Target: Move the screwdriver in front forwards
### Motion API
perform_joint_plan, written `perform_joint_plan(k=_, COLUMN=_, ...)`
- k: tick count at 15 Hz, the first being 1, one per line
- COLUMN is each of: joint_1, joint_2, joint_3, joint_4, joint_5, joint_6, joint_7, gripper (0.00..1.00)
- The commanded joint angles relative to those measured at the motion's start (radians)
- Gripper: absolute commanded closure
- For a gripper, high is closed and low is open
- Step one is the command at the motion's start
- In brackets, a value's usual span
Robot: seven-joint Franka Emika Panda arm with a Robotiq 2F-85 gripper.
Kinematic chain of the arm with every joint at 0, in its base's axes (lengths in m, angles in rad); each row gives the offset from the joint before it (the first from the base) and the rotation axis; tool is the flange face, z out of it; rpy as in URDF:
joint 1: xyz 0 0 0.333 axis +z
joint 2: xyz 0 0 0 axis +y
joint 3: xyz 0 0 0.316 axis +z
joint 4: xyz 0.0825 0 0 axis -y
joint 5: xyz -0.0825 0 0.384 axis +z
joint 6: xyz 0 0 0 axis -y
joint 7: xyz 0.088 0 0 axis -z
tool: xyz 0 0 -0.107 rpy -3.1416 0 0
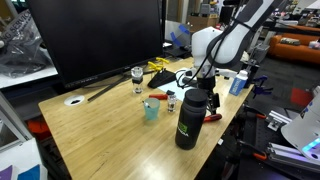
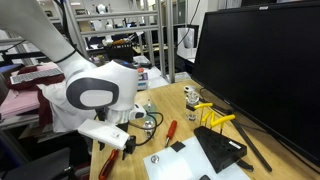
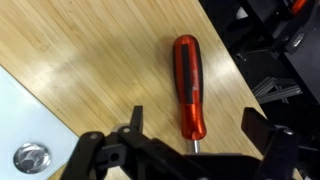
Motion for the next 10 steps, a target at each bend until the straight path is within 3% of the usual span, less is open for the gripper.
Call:
perform_joint_plan(k=1, joint_1=-0.019, joint_2=-0.114, joint_3=0.009, joint_4=-0.07, joint_5=0.089, joint_6=0.024, joint_7=-0.057, gripper=0.0)
perform_joint_plan(k=4, joint_1=-0.006, joint_2=-0.213, joint_3=-0.012, joint_4=-0.136, joint_5=0.216, joint_6=0.012, joint_7=-0.106, gripper=0.0)
perform_joint_plan(k=5, joint_1=0.013, joint_2=-0.145, joint_3=-0.023, joint_4=-0.079, joint_5=0.155, joint_6=-0.003, joint_7=-0.064, gripper=0.0)
perform_joint_plan(k=10, joint_1=0.021, joint_2=-0.202, joint_3=-0.036, joint_4=-0.124, joint_5=0.19, joint_6=-0.003, joint_7=-0.078, gripper=0.0)
